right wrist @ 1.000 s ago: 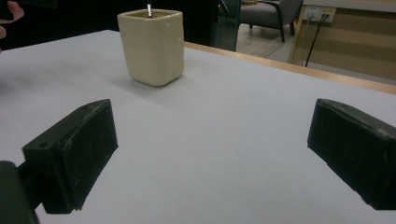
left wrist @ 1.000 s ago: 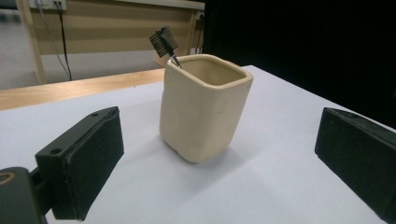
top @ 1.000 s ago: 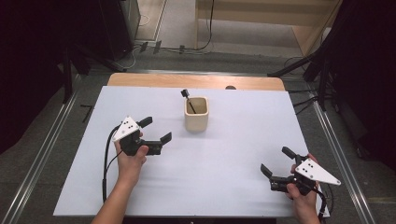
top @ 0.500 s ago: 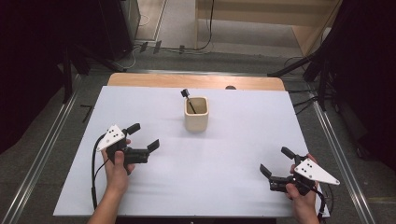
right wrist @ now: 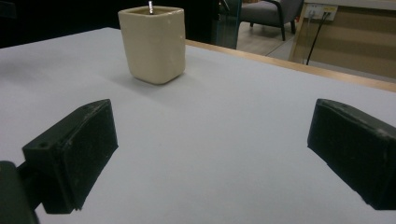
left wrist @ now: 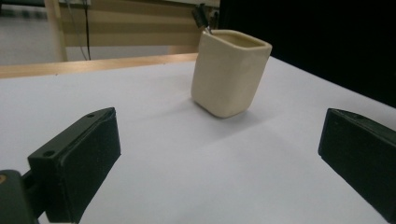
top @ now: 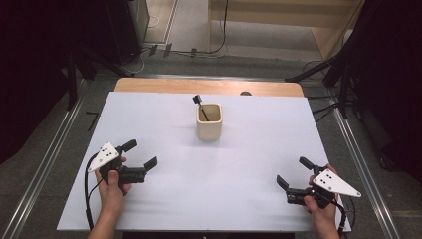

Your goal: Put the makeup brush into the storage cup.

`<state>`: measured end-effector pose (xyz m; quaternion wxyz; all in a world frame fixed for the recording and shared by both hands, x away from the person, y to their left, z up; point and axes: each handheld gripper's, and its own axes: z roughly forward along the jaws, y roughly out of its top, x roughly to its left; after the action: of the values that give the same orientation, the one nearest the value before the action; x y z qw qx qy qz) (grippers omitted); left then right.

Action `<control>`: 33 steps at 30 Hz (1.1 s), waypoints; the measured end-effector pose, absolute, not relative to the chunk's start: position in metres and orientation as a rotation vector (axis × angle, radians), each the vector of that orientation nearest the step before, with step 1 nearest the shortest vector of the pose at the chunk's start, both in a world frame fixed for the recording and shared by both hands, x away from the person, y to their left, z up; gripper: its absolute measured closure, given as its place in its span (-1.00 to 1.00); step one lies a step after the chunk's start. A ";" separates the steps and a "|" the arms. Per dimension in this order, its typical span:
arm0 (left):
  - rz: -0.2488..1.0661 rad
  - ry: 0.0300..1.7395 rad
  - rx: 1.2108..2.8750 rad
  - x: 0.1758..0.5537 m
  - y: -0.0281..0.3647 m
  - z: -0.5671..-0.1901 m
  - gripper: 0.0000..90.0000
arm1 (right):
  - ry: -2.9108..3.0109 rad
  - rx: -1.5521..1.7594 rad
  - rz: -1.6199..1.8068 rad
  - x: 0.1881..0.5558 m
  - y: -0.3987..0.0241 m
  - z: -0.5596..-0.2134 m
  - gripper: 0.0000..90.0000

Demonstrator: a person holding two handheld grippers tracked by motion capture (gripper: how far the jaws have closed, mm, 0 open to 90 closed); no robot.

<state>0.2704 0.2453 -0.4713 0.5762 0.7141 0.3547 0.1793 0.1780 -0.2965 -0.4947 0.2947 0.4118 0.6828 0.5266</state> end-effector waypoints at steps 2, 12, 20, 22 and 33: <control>0.422 0.836 1.673 0.268 0.250 -0.473 -1.00 | 1.817 1.097 1.403 0.178 -0.297 -0.495 -0.96; 0.453 0.850 1.681 0.258 0.269 -0.474 -1.00 | 1.814 1.095 1.401 0.178 -0.297 -0.495 -0.96; 0.465 0.859 1.686 0.253 0.276 -0.475 -1.00 | 1.812 1.090 1.411 0.177 -0.297 -0.495 -0.96; 0.463 0.857 1.688 0.252 0.278 -0.475 -1.00 | 1.809 1.083 1.421 0.177 -0.297 -0.494 -0.96; 0.470 0.858 1.689 0.245 0.289 -0.476 -1.00 | 1.808 1.080 1.423 0.176 -0.297 -0.494 -0.97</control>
<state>0.2448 0.2894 -0.4756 0.5606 0.7166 0.3639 0.1993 0.1760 -0.2974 -0.4940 0.2954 0.4059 0.6795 0.5350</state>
